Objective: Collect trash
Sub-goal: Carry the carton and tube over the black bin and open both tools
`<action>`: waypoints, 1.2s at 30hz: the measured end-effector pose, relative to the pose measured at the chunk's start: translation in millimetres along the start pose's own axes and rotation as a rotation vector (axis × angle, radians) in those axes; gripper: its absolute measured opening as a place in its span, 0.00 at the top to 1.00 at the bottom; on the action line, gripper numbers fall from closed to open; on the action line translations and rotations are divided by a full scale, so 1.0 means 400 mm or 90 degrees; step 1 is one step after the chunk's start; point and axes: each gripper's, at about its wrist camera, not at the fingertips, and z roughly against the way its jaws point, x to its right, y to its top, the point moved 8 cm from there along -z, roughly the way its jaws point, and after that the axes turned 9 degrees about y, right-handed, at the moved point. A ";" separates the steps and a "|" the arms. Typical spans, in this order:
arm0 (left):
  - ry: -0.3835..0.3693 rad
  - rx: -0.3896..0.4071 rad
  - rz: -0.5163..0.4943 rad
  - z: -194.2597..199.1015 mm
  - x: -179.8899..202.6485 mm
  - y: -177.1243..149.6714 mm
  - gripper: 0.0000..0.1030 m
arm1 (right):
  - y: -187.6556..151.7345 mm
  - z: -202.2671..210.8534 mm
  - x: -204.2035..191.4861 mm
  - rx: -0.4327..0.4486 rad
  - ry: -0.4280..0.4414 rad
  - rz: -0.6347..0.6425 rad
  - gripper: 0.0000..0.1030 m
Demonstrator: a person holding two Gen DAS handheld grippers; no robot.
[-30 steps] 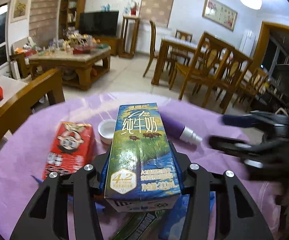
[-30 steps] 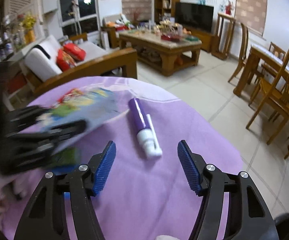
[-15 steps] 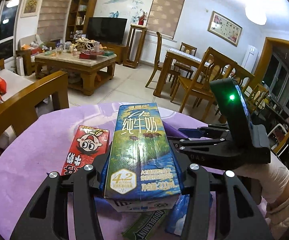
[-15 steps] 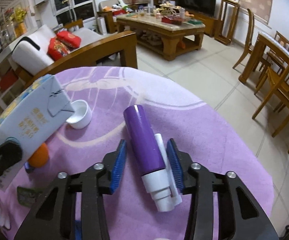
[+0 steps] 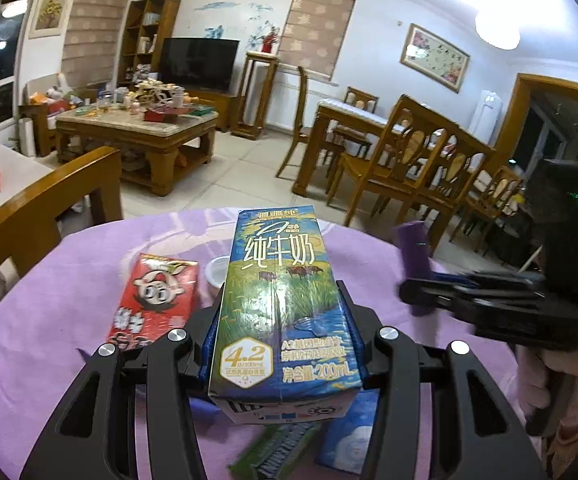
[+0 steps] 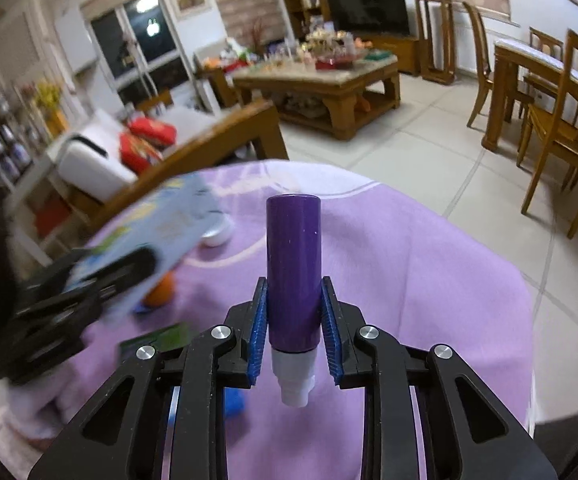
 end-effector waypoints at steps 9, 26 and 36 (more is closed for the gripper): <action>-0.078 0.041 -0.048 0.116 0.173 0.011 0.53 | -0.161 0.356 -0.009 0.183 0.013 -0.060 0.75; -0.255 0.024 -0.147 0.226 0.674 -0.157 0.53 | -0.535 0.884 0.258 0.410 -0.184 -0.189 0.75; -0.293 -0.026 -0.207 0.155 0.894 -0.255 0.52 | -0.709 1.031 0.485 0.447 -0.278 -0.278 0.75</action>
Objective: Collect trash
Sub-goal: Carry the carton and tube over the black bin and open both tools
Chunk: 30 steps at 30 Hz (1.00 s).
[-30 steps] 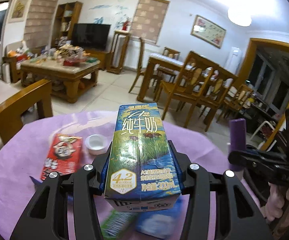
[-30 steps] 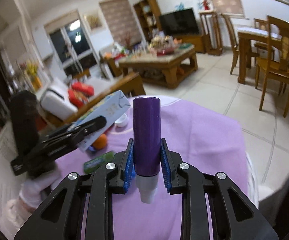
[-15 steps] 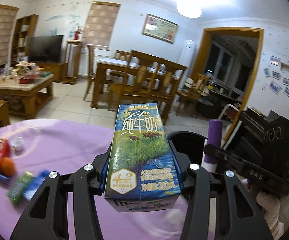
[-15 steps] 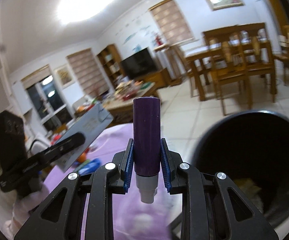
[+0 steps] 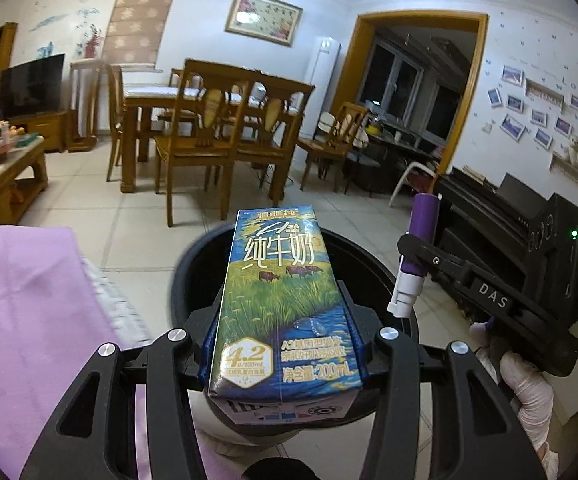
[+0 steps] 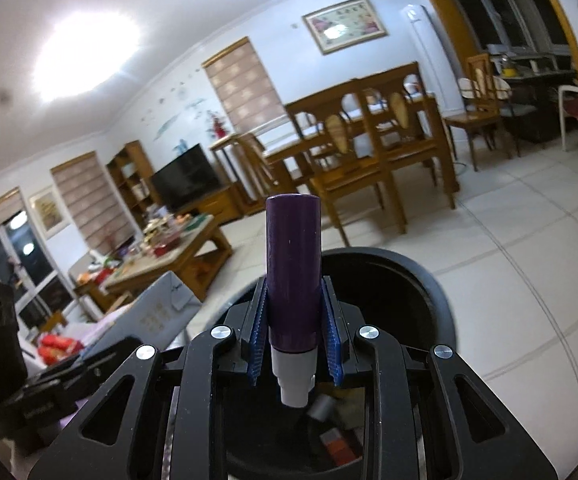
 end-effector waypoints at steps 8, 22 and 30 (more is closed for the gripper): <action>0.006 -0.063 -0.027 -0.102 0.051 -0.043 0.52 | -0.024 -0.044 0.126 -0.026 -0.022 -0.030 0.75; 0.024 -0.120 -0.052 -0.144 0.061 -0.080 0.51 | -0.062 -0.144 0.130 -0.052 -0.032 -0.045 0.75; 0.038 -0.127 -0.080 -0.144 0.081 -0.091 0.35 | -0.050 -0.156 0.100 -0.040 -0.016 -0.040 0.39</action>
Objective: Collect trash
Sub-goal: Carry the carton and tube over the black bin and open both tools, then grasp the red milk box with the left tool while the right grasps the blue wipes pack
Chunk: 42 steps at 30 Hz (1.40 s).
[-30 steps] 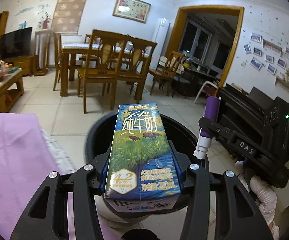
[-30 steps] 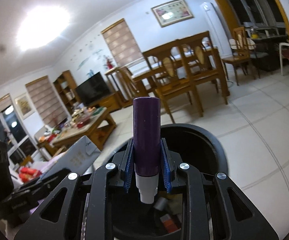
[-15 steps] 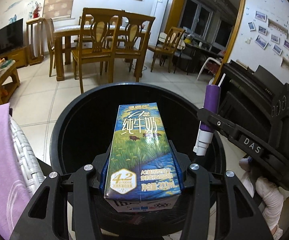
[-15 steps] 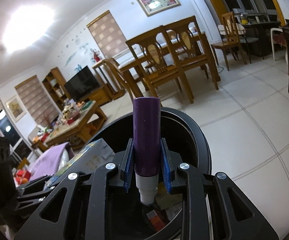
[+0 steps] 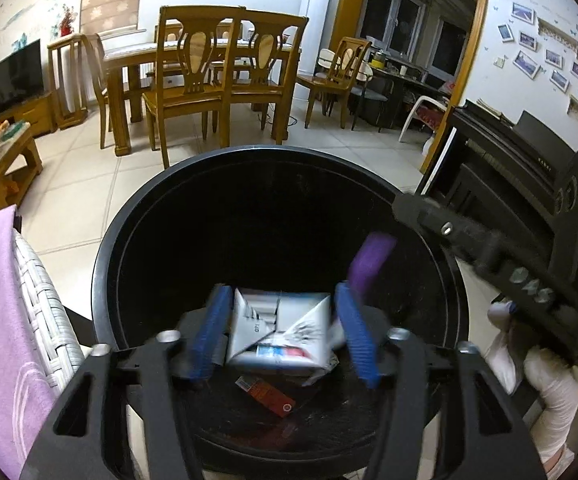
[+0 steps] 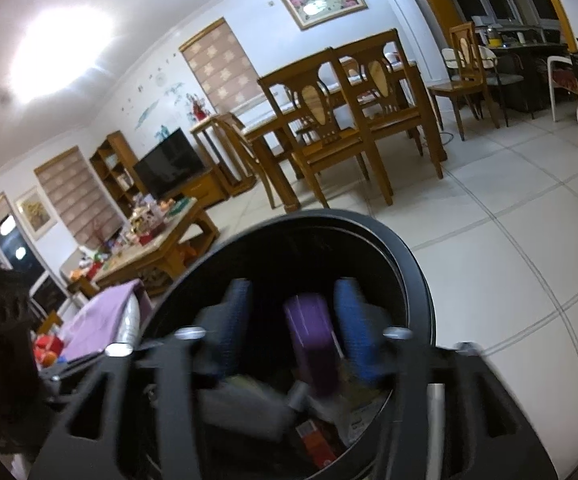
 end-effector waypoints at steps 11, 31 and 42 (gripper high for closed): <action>0.050 0.024 -0.052 0.012 0.017 0.002 0.05 | 0.008 0.038 -0.053 0.017 0.040 -0.009 0.08; 0.059 0.058 -0.034 0.101 -0.035 -0.006 0.05 | 0.012 0.045 -0.121 0.008 0.062 0.004 0.05; 0.093 0.075 0.047 0.194 -0.221 -0.054 0.05 | -0.011 0.014 -0.241 -0.025 0.088 0.050 0.05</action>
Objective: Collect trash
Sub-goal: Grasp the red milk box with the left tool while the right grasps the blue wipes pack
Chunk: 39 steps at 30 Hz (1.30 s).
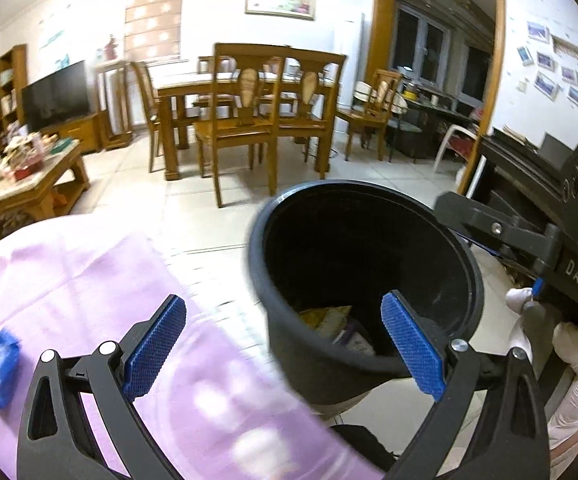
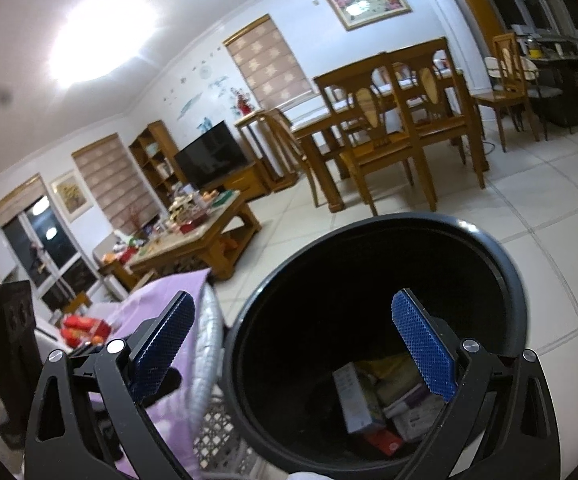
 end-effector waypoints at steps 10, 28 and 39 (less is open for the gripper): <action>0.075 0.012 0.098 0.076 -0.287 -0.043 0.05 | -0.057 -0.130 -0.234 -0.084 0.069 0.079 0.05; 0.247 -0.071 0.275 0.100 -0.931 -0.123 0.05 | -0.344 -0.516 -0.798 -0.405 0.209 0.423 0.05; 0.218 -0.148 0.272 0.007 -0.996 -0.144 0.29 | -0.437 -0.690 -0.846 -0.478 0.198 0.482 0.05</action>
